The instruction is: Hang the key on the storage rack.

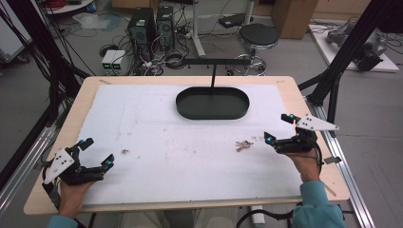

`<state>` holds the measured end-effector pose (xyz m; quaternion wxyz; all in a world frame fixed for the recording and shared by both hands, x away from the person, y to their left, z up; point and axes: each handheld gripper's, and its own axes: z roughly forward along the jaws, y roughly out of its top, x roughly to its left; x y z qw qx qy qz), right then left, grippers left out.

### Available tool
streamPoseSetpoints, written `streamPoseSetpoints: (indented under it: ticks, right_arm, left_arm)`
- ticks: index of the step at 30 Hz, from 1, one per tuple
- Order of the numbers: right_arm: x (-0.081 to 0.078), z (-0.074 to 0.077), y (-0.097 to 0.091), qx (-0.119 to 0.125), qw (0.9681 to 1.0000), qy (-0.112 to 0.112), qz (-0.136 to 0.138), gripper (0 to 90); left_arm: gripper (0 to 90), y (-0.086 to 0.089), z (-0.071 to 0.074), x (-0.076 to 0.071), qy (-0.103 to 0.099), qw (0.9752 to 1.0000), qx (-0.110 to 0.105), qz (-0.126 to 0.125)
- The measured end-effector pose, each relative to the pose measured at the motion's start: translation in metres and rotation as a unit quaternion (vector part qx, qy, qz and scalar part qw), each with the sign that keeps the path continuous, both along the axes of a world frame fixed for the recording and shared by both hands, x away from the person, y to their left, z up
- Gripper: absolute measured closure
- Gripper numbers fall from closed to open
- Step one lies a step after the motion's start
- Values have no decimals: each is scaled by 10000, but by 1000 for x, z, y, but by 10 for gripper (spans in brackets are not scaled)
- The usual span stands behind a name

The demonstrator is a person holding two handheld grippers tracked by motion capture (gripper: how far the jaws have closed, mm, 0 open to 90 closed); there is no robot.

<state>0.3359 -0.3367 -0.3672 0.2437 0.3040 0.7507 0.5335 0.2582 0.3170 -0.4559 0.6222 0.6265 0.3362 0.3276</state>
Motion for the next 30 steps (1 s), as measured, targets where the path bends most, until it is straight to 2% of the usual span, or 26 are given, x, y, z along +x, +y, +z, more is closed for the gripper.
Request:
streamPoseSetpoints:
  ticks: [2, 3, 6, 10, 12, 13, 14, 15, 17, 18, 19, 20, 22, 23, 24, 25, 26, 29, 30]
  right_arm:
    - [3, 4, 0, -73, 9999, 40, 82, 4]
    - [11, 15, 1, -299, 9988, 178, 339, 4]
    - [19, 24, 7, -676, 9946, 388, 688, 4]
    - [30, 30, 18, -1347, 9826, 630, 1109, 4]
    - [34, 31, 22, -1517, 9770, 782, 1281, 4]
    - [37, 31, 24, -1668, 9728, 821, 1385, 4]
    - [37, 31, 24, -1668, 9728, 821, 1385, 4]
    - [40, 30, 28, -1841, 9678, 862, 1485, 4]
    - [43, 28, 31, -1970, 9632, 899, 1590, 4]
    - [43, 28, 31, -1970, 9632, 899, 1590, 4]
    - [44, 27, 32, -2007, 9618, 896, 1629, 4]
    - [47, 24, 33, -2077, 9588, 923, 1705, 4]
    - [50, 21, 33, -2085, 9553, 1021, 1832, 4]
    - [51, 19, 33, -2068, 9539, 1084, 1884, 4]
    - [51, 19, 33, -2068, 9539, 1084, 1884, 4]
    - [52, 17, 34, -2107, 9515, 1147, 1926, 4]
    - [54, 14, 36, -2251, 9456, 1174, 2033, 4]
    - [56, 8, 42, -2449, 9358, 1273, 2193, 12]
    - [56, 8, 42, -2449, 9358, 1273, 2193, 12]
  left_arm:
    - [17, 0, 0, 0, -3, 10000, 1, 0]
    - [17, 0, 0, 0, 0, 10000, 0, 0]
    - [17, 0, 0, 0, 15, 10000, 15, 1]
    - [17, 0, 0, 1, 20, 10000, 8, 6]
    - [17, 0, 0, 1, 24, 10000, 15, 2]
    - [17, 0, 0, 1, 23, 10000, 30, -2]
    - [17, 0, 0, 1, 22, 10000, 29, -1]
    - [17, 0, 0, 1, 20, 10000, 48, -5]
    - [17, 0, 0, 1, 19, 10000, 50, -3]
    - [17, -1, 0, 1, 26, 10000, 50, 0]
    - [17, -1, 0, 1, 25, 10000, 52, 2]
    - [17, -1, 0, 1, 23, 10000, 42, -5]
    - [17, 0, 0, 1, 15, 10000, 51, -10]
    - [17, 0, 0, 0, 14, 10000, 32, -8]
    - [17, 0, 0, 0, 14, 10000, 31, -8]
    - [17, 0, 0, 0, 13, 10000, 33, -8]
    - [17, 0, 0, 0, 13, 10000, 45, -9]
    - [17, 0, 0, 0, 14, 10000, 47, -8]
    - [17, 0, 0, 0, 15, 10000, 49, -5]
